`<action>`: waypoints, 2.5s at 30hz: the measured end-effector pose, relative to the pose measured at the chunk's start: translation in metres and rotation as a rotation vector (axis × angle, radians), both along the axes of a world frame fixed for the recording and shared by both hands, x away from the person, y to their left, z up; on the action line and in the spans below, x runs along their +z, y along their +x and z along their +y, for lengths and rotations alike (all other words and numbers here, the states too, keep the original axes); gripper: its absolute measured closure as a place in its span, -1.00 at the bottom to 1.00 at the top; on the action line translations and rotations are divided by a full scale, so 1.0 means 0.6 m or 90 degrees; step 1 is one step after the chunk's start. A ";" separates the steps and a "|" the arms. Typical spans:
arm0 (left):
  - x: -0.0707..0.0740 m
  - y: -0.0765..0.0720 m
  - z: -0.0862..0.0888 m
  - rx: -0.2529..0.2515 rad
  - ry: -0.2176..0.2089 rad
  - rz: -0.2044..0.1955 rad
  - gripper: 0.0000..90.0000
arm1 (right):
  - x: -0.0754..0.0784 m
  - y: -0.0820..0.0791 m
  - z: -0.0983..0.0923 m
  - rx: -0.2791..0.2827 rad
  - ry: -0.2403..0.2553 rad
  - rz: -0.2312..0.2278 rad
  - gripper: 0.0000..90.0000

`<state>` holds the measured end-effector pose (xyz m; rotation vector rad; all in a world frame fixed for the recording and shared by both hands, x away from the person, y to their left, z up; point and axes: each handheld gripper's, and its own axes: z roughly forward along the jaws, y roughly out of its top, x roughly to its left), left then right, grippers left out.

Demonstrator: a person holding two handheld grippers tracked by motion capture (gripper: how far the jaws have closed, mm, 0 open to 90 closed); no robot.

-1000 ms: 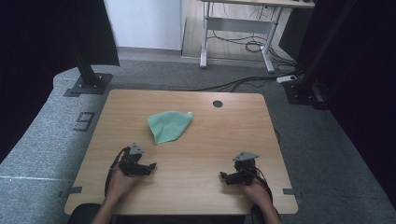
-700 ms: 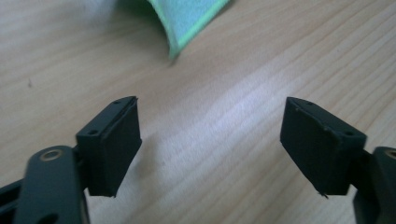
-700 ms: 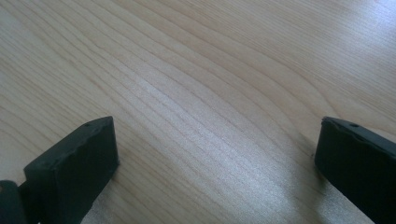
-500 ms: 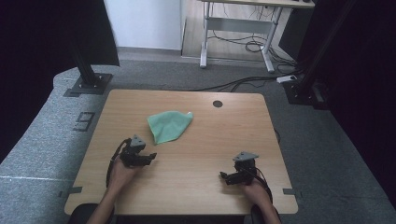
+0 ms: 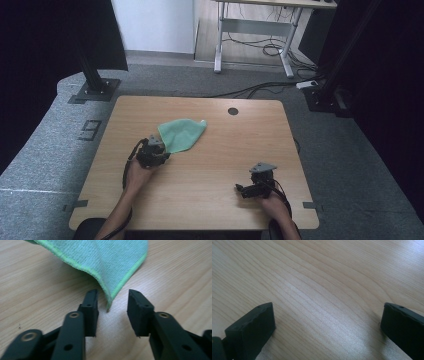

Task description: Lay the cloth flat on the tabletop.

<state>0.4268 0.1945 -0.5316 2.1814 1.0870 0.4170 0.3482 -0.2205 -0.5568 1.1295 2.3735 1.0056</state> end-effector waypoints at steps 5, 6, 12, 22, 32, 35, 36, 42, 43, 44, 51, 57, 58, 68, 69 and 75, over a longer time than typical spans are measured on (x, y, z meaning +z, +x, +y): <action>-0.001 0.002 -0.006 -0.011 -0.002 0.004 0.82 | 0.000 0.000 0.000 0.000 0.000 0.000 -1.00; 0.001 0.000 -0.006 -0.015 -0.002 0.001 0.95 | 0.000 0.000 0.000 0.000 0.000 0.000 -1.00; 0.025 -0.019 -0.012 -0.041 -0.028 -0.007 0.96 | 0.000 0.000 0.000 0.000 0.000 0.000 -1.00; 0.043 -0.077 -0.011 -0.083 -0.071 0.003 0.96 | 0.000 0.000 0.000 0.000 0.000 0.000 -1.00; 0.019 -0.132 0.006 -0.100 -0.065 0.044 0.67 | 0.000 0.000 0.000 0.000 0.000 0.000 -1.00; 0.018 -0.138 0.019 -0.089 -0.063 0.046 0.50 | 0.000 0.000 0.000 0.000 0.000 0.000 -1.00; 0.022 -0.140 0.024 -0.086 -0.063 0.045 0.42 | 0.000 0.000 0.000 0.000 0.000 0.000 -1.00; 0.053 -0.140 0.027 -0.086 -0.068 0.019 0.22 | 0.000 0.000 0.000 0.000 0.000 0.000 -1.00; 0.058 -0.136 0.021 -0.090 -0.068 0.016 0.22 | 0.000 0.000 0.000 0.000 0.000 0.000 -1.00; 0.064 -0.130 0.013 -0.096 -0.068 0.012 0.22 | 0.000 0.000 0.000 0.000 0.000 0.000 -1.00; 0.068 -0.074 -0.069 -0.139 -0.061 0.007 0.23 | 0.000 0.000 0.000 0.000 0.000 0.000 -1.00; 0.035 -0.041 -0.106 -0.141 -0.021 0.018 0.29 | 0.000 0.000 0.000 0.000 0.000 0.000 -1.00; 0.027 -0.037 -0.109 -0.138 -0.010 0.021 0.29 | 0.000 0.000 0.000 0.000 0.000 0.000 -1.00; -0.001 -0.022 -0.100 -0.105 0.040 0.031 0.82 | 0.000 0.000 0.000 0.000 0.000 0.000 -1.00; 0.000 -0.022 -0.100 -0.106 0.040 0.037 0.90 | 0.000 0.000 0.000 0.000 0.000 0.000 -1.00; 0.041 -0.026 -0.107 -0.122 -0.019 0.023 0.95 | 0.000 0.000 0.000 0.000 0.000 0.000 -1.00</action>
